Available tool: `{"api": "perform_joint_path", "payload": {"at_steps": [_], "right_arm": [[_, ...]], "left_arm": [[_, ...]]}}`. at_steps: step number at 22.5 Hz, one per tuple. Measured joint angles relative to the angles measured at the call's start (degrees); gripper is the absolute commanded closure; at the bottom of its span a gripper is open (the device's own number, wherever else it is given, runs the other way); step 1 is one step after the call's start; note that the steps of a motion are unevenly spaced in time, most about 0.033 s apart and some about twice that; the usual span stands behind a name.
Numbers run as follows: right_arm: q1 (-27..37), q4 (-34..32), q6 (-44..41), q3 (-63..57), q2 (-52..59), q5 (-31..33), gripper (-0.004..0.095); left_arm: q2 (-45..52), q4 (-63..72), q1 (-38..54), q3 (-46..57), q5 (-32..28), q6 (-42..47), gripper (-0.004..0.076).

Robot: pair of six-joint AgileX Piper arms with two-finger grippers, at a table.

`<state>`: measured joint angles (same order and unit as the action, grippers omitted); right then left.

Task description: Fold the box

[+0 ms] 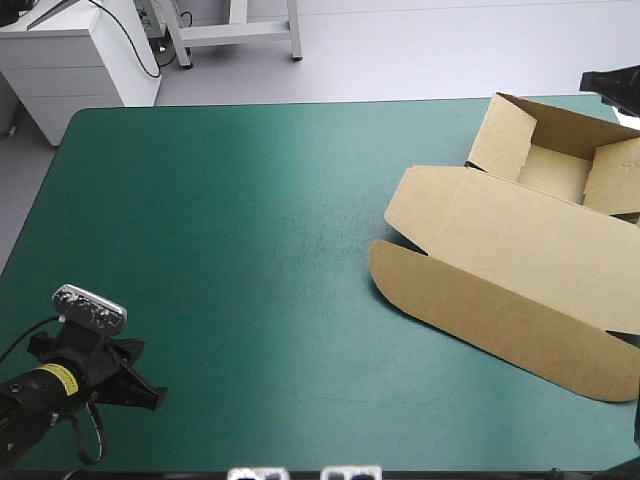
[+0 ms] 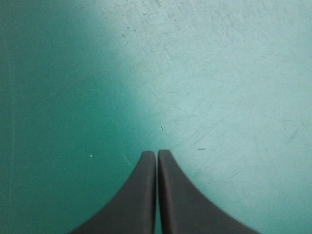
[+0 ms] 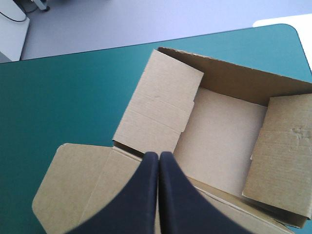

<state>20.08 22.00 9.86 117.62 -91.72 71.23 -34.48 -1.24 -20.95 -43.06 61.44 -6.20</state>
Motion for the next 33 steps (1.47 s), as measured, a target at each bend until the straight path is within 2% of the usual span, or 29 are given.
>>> {"api": "perform_joint_path", "payload": {"at_steps": [6, 10, 11, 15, 22, 26, 33], "right_arm": [[-6.29, -2.24, 6.63, -15.86, 15.09, -0.01, 0.0922], [-11.28, -1.19, 8.79, -35.67, 29.17, -0.41, 0.0922], [-11.92, -0.13, 10.33, -41.62, 33.42, -0.87, 0.0922], [-12.35, 0.97, 13.66, -53.29, 42.63, -2.38, 0.0922], [-12.37, 1.03, 15.54, -66.82, 57.42, -4.77, 0.0922], [-12.37, 1.03, 16.94, -74.68, 66.67, -4.92, 0.0922], [-12.38, 1.03, 17.05, -84.41, 71.19, -4.99, 0.0922]], "left_arm": [[0.00, 2.60, 0.00, 0.00, -0.83, 0.00, 0.0732], [0.00, 5.45, 0.00, 0.00, -1.58, 0.00, 0.0732], [0.00, 6.50, 0.00, 0.00, -2.14, 0.00, 0.0732], [0.00, 9.03, 0.00, 0.00, -2.97, 0.00, 0.0732], [0.00, 11.58, 0.00, 1.46, -3.20, 0.00, 0.0732], [0.00, 12.34, 0.00, 7.59, -3.26, 0.00, 0.0732], [0.06, 13.52, 0.00, 12.63, -3.43, -2.93, 0.0732]]}}
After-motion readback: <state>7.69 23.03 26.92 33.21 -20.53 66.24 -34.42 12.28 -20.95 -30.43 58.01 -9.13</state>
